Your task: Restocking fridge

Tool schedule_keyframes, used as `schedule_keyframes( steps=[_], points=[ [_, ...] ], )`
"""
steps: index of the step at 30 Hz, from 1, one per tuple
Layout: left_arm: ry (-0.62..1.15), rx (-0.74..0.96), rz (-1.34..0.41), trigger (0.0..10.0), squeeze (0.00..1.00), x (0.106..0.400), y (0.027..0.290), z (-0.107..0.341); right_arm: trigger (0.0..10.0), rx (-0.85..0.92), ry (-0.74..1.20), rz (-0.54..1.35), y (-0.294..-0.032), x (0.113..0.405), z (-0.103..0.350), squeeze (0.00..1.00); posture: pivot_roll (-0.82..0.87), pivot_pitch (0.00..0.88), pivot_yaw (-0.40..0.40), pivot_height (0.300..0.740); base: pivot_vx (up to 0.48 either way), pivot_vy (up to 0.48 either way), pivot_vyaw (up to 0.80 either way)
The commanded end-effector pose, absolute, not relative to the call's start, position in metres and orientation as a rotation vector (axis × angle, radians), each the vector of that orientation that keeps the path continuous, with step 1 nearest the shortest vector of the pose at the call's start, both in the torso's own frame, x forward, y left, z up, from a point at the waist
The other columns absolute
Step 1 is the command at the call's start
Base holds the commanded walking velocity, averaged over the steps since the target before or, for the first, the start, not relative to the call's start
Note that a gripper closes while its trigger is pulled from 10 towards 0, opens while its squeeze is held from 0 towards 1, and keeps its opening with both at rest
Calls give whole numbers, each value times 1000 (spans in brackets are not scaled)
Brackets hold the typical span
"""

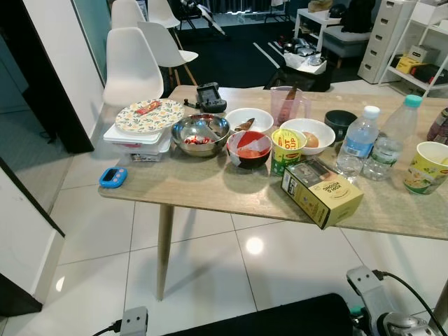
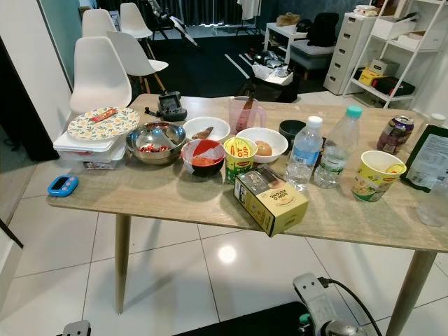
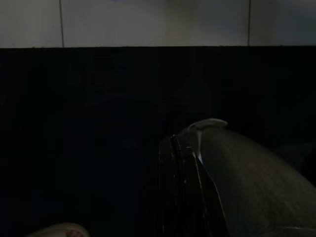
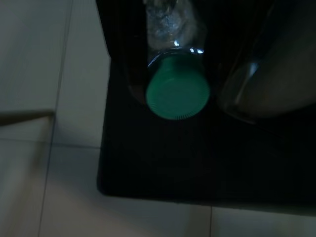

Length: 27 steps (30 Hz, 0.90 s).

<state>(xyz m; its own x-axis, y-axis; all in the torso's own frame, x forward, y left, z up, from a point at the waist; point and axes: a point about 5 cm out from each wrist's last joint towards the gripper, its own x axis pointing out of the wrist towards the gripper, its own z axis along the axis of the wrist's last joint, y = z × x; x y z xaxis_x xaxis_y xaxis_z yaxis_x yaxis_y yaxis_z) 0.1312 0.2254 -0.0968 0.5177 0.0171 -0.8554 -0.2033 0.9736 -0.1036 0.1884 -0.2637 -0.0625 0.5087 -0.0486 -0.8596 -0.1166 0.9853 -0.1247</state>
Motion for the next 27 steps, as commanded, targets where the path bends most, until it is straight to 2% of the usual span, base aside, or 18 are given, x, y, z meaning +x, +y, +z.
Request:
schedule_keyframes(
  steps=[1,6,21,27],
  points=[
    [1046,-178,138,10000,0,127,228,-98,10000,-105,1086,-140,-269,161,-75,0,-7,0,-18,740,0,0,0],
    [1051,-176,140,10000,0,126,227,-98,10000,-2,1081,-299,-268,151,-81,0,-7,0,-8,740,0,0,0],
    [1059,-170,137,10000,0,125,227,-99,10000,-66,1104,-240,-253,156,-84,0,-8,0,-1,740,0,0,0],
    [1055,-166,135,10000,0,126,227,-99,10000,-72,1128,-244,-253,151,-86,0,-9,0,-1,740,0,0,-781]
  ],
)
